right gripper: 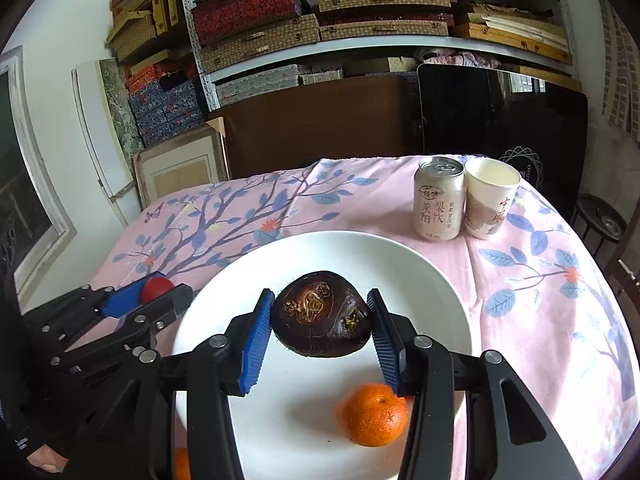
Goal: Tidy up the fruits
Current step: 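Lower both fruits onto the white plate and open both grippers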
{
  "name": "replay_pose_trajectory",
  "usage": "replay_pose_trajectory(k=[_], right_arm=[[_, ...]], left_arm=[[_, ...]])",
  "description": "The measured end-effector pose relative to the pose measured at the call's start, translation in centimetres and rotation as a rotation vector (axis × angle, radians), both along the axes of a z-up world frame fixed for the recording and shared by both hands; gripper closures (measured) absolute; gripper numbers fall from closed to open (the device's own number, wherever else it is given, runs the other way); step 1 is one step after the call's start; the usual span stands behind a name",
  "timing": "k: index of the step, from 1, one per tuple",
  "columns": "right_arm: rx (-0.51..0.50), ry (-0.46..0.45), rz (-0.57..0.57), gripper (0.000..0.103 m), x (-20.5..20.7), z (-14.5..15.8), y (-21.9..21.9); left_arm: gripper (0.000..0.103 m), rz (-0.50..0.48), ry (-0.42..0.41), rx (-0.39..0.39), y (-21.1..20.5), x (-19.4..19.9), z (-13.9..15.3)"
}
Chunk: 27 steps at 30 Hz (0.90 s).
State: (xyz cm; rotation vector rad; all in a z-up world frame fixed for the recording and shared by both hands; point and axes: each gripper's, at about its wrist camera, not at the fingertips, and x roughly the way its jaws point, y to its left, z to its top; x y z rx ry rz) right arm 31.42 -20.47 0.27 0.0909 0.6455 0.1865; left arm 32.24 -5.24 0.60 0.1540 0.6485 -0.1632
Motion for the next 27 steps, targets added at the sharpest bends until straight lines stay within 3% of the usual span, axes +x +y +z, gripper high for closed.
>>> replay_pose_trajectory(k=[2,6,9,14,18,22,27], right_arm=[[-0.031,-0.008,-0.005,0.055,0.0,0.0,0.3],[0.001,0.023,-0.001,0.055,0.3,-0.3,-0.3],[-0.058,0.044,-0.070,0.055,0.8,-0.8,-0.8],[0.016,0.085,-0.082,0.055,1.9,-1.6,-2.5],[0.008,0.095,-0.078,0.055,2.4,-2.5,-2.6],[0.096,0.120,-0.031,0.055,2.8,-2.9,-3.1],[0.107,0.109,-0.052,0.055,2.8,-2.7,-3.6]], left_arm=[[0.075,0.004,-0.005,0.011,0.0,-0.1,0.0],[0.075,0.009,-0.001,-0.003,0.3,0.0,0.2],[0.075,0.042,-0.034,0.028,0.1,0.5,0.1],[0.075,-0.010,0.056,-0.045,-0.2,2.0,-1.4],[0.075,-0.022,0.079,-0.021,-0.9,2.5,-2.7],[0.075,-0.114,0.104,-0.138,-1.0,2.8,-2.9],[0.075,-0.128,0.106,-0.114,-2.1,3.0,-3.0]])
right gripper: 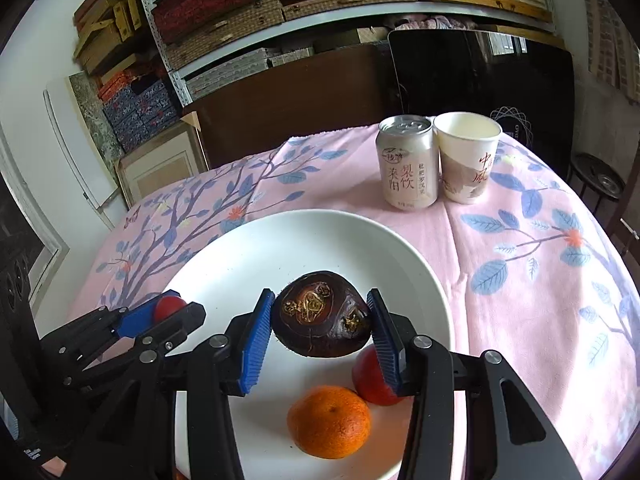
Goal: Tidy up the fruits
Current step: 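Lower both fruits onto the white plate and open both grippers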
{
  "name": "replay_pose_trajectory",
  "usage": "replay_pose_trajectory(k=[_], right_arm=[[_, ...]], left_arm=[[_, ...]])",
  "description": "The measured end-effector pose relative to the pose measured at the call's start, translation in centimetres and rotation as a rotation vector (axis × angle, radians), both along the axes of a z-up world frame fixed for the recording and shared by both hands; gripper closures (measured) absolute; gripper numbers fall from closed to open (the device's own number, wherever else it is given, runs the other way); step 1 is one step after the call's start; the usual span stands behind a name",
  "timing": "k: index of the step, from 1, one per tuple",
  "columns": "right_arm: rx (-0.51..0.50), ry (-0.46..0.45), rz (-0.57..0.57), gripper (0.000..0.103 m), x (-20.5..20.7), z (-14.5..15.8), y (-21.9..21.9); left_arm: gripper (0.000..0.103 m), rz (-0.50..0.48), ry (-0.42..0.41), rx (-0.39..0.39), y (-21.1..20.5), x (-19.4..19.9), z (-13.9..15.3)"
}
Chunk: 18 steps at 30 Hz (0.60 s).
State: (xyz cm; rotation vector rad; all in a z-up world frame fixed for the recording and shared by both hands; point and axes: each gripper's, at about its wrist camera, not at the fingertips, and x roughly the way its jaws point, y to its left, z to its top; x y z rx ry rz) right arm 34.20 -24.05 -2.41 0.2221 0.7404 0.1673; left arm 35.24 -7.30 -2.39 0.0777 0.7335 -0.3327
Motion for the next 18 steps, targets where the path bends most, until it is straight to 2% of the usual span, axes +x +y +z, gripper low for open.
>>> replay_pose_trajectory(k=[3,9,10,11,12,13,14,16,18], right_arm=[[0.028,0.021,0.000,0.055,0.2,-0.4,-0.1],[-0.075,-0.011,0.000,0.053,-0.3,-0.3,1.8],[-0.094,-0.031,-0.008,0.044,-0.5,0.0,1.9],[-0.136,-0.058,-0.045,0.021,-0.8,0.3,1.9],[-0.168,-0.083,-0.078,0.012,-1.2,0.8,1.6],[-0.165,-0.098,-0.089,0.007,-1.3,1.2,1.1],[-0.140,-0.096,-0.088,0.003,-1.4,1.5,0.6],[-0.063,-0.063,-0.088,0.003,-1.5,2.2,-0.6],[-0.005,-0.043,-0.077,0.003,-1.8,3.0,-1.5]], left_arm=[[0.075,0.007,0.003,0.000,0.1,0.1,-0.1],[0.075,0.044,0.003,0.005,0.4,0.2,0.0],[0.065,0.058,-0.001,0.009,0.5,0.2,0.0],[0.054,0.097,-0.005,0.021,0.8,0.3,0.1],[0.022,0.156,-0.008,0.037,1.3,0.5,0.2],[0.007,0.224,-0.005,0.043,2.1,0.8,0.4],[0.005,0.237,-0.001,0.014,2.9,0.9,0.5],[0.005,0.203,0.058,-0.079,4.6,0.9,0.9],[0.005,0.186,0.087,-0.114,5.7,0.3,1.6]])
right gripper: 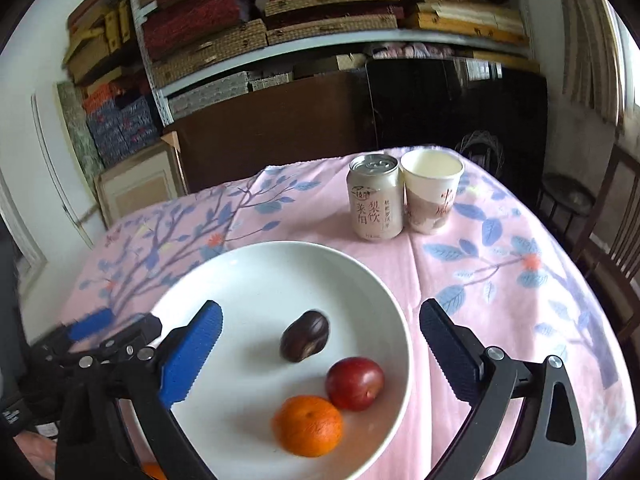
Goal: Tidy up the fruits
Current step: 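Lower both fruits onto the white plate and open both grippers, then move both open grippers back toward the fruit pile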
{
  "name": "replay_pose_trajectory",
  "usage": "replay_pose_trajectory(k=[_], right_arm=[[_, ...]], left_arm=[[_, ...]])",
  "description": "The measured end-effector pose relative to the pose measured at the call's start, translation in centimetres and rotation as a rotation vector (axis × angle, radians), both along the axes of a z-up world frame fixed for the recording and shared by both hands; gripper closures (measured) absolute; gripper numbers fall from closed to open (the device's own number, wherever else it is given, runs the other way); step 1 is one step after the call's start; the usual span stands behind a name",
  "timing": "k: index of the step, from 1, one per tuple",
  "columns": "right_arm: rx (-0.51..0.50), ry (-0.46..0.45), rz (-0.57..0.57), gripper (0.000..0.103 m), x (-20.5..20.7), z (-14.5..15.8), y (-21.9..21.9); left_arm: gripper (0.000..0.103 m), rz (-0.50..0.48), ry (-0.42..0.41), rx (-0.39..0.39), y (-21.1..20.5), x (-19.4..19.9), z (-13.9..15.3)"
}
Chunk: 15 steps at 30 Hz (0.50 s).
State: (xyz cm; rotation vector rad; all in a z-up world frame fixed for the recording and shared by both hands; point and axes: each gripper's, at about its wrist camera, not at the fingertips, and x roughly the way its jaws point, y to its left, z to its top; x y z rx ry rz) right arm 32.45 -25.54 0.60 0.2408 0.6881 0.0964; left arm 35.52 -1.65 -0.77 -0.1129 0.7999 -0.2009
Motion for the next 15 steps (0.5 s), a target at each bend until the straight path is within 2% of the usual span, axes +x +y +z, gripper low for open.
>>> replay_pose_trajectory(k=[4,7,11,13,15], right_arm=[[0.006,0.016,0.030,0.003,-2.5,1.5,-0.3],[-0.056,0.037,0.098,0.003,-6.3,1.7,0.3],[-0.122,0.071,0.211,0.003,-12.4,1.1,1.2],[-0.112,0.100,0.265,0.003,-15.1,0.7,1.7],[-0.077,0.118,0.308,0.003,-18.0,-0.1,1.9]], left_arm=[[0.004,0.017,-0.062,0.042,1.6,-3.6,2.4],[0.004,-0.048,-0.076,0.063,1.8,-6.9,3.1],[0.004,-0.168,-0.015,0.138,1.3,-12.1,2.2],[0.004,-0.209,0.021,0.195,0.8,-14.7,1.4],[0.004,-0.220,0.019,0.235,0.7,-17.1,0.8]])
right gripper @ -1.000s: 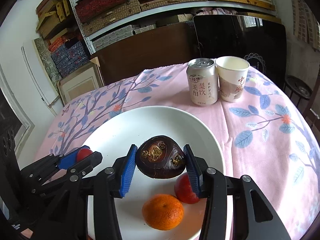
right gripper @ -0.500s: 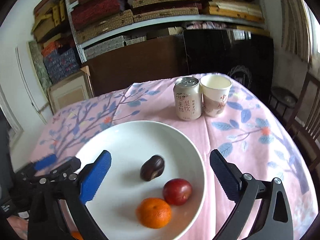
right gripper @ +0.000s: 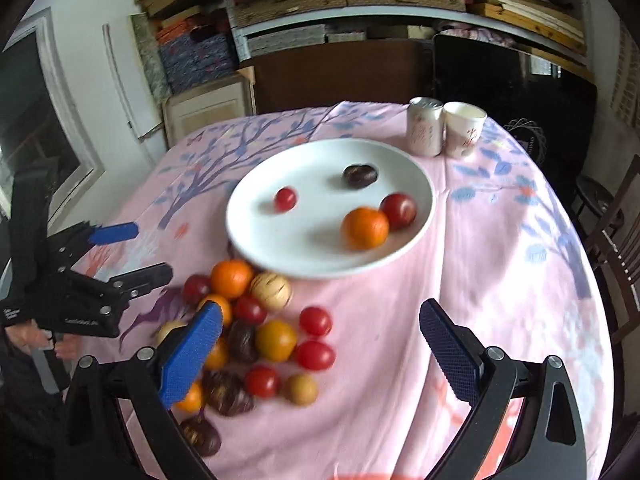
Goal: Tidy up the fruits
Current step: 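Move both open grippers back toward the fruit pile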
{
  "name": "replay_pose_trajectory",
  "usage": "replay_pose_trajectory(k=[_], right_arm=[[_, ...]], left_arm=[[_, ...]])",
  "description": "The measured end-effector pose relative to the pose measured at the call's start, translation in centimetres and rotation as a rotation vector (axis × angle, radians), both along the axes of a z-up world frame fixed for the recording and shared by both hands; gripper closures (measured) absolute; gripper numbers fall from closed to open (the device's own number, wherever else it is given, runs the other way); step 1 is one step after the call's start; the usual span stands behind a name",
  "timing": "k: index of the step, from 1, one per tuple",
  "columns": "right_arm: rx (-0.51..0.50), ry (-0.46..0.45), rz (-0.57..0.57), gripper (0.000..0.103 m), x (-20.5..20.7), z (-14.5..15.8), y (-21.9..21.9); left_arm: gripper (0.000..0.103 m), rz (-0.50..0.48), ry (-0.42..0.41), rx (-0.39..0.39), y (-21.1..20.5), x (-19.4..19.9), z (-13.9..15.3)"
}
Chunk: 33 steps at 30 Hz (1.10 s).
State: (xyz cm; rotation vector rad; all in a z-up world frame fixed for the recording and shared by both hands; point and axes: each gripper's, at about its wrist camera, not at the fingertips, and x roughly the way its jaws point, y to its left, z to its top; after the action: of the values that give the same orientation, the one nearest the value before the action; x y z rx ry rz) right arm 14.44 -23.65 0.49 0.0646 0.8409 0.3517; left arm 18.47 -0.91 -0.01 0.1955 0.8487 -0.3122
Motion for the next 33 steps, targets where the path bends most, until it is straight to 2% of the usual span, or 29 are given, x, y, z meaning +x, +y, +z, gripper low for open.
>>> replay_pose_trajectory(k=[4,8,14,16,19,22,25,27,28,29,30,31,32,33], right_arm=[[0.005,0.037,0.033,0.003,-4.0,-2.4,1.1],[-0.060,0.098,0.036,0.003,-6.2,-5.5,2.8],[-0.048,0.104,0.095,0.003,-7.1,-6.8,5.1],[-0.072,0.083,0.111,0.003,-6.9,-7.0,6.2],[-0.078,0.089,0.119,0.003,-5.9,-7.9,7.8],[-0.100,0.096,0.115,0.003,-5.4,-8.3,9.2],[-0.103,0.076,0.158,0.006,-6.1,-7.9,9.8],[-0.210,0.074,0.154,0.019,-6.6,-8.3,10.7],[-0.249,0.053,0.156,0.020,-7.1,-8.2,11.2],[-0.239,0.060,0.163,0.029,-7.4,-8.0,11.4],[-0.224,0.065,0.176,0.047,-7.6,-7.7,11.6],[-0.234,0.055,0.176,0.059,-7.9,-7.5,11.9],[-0.240,0.050,0.173,0.061,-8.2,-7.5,12.0],[-0.238,0.041,0.176,0.061,-8.4,-7.5,12.0]], left_arm=[[0.004,-0.026,0.005,0.082,0.2,-3.6,-1.6],[0.004,-0.039,0.057,0.119,0.4,-4.1,-3.5],[0.004,-0.078,0.138,0.131,0.0,-2.5,-6.0],[0.004,-0.083,0.134,0.111,0.2,-2.1,-6.2],[0.004,-0.106,0.174,0.096,0.5,-1.6,-6.3],[0.004,-0.115,0.162,0.086,1.1,-1.3,-6.0],[0.004,-0.095,0.159,0.048,1.7,-0.9,-5.7],[0.004,-0.117,0.085,0.065,1.1,-1.5,-5.9],[0.004,-0.160,0.061,0.115,-0.1,-2.2,-6.5],[0.005,-0.159,-0.006,0.101,-0.4,-2.7,-6.2],[0.013,-0.165,-0.028,0.129,-0.8,-3.0,-6.3],[0.030,-0.178,-0.041,0.124,-1.0,-3.1,-6.2],[0.039,-0.186,-0.052,0.108,-1.3,-3.3,-6.2],[0.061,-0.193,-0.090,0.096,-1.8,-4.0,-6.3]])
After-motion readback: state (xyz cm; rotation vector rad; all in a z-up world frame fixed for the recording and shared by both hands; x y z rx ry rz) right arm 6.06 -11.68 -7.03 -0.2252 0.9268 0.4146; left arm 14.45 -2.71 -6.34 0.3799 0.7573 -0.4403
